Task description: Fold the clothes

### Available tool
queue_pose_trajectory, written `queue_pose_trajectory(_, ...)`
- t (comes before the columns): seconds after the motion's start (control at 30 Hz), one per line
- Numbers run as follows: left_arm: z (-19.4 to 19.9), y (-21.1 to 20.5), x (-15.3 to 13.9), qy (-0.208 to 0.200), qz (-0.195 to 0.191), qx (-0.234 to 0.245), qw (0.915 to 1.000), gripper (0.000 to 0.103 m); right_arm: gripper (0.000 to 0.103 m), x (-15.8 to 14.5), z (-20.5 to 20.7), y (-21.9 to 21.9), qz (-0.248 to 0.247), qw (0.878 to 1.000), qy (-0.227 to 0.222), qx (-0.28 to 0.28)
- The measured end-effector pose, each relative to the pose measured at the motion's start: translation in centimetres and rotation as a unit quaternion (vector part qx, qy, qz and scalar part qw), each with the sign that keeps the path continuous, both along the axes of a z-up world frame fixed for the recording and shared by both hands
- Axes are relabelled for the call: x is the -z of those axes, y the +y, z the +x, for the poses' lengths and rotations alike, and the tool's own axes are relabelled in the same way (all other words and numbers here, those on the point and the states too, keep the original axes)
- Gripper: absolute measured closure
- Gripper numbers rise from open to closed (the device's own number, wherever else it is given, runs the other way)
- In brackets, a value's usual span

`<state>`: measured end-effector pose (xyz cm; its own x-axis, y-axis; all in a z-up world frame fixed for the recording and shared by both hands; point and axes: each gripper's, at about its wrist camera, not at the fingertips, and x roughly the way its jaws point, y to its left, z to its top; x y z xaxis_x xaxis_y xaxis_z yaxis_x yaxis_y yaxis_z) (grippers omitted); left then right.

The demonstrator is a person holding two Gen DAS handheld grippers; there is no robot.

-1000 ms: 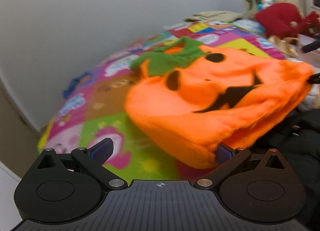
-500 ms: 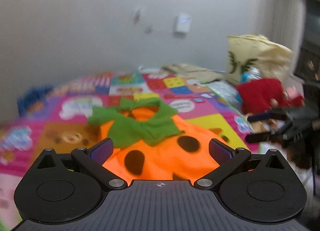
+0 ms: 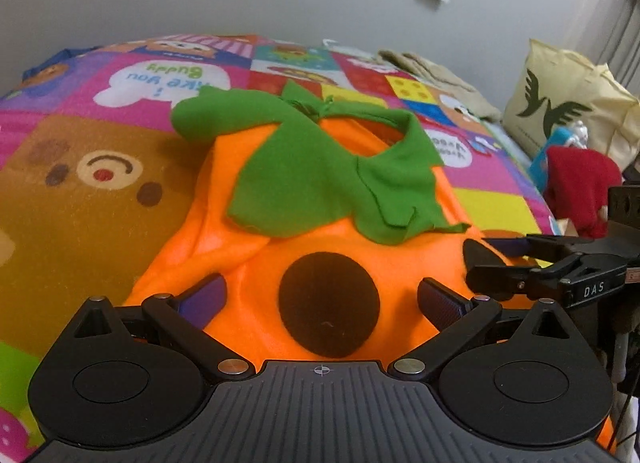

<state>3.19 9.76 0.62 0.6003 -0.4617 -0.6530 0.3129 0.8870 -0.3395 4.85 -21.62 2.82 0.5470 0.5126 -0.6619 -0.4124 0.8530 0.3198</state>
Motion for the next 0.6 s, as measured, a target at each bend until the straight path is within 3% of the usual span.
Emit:
queue_pose_trajectory(0.23, 0.0, -1.7, -2.0, -0.015, 0.045, 0.034, 0.9983, 0.000, 0.000, 0.4, -0.7, 1.2, -0.040, 0.999, -0.029, -0.018)
queue_pose_trajectory(0.37, 3.0, -0.7, -3.0, -0.042, 0.047, -0.021, 0.9978, 0.000, 0.000, 0.3, -0.5, 0.8, -0.028, 0.999, -0.031, -0.015)
queue_pose_trajectory(0.5, 5.9, 0.3, -4.0, -0.068, 0.050, -0.075, 0.9936, 0.001, 0.000, 0.2, -0.4, 1.5, -0.049, 0.998, -0.032, -0.019)
queue_pose_trajectory(0.53, 6.7, 0.5, -4.2, -0.075, 0.051, -0.089, 0.9919, 0.005, 0.000, 0.2, -0.4, 1.8, -0.059, 0.997, -0.032, -0.023)
queue_pose_trajectory(0.57, 7.4, 0.4, -3.6, -0.070, 0.064, -0.088, 0.9916, 0.026, 0.000, 0.1, -0.3, 2.1, -0.071, 0.997, -0.030, -0.029)
queue_pose_trajectory(0.6, 8.1, 0.3, -2.9, -0.065, 0.078, -0.088, 0.9910, 0.040, 0.000, -0.1, -0.2, 2.2, -0.078, 0.996, -0.026, -0.035)
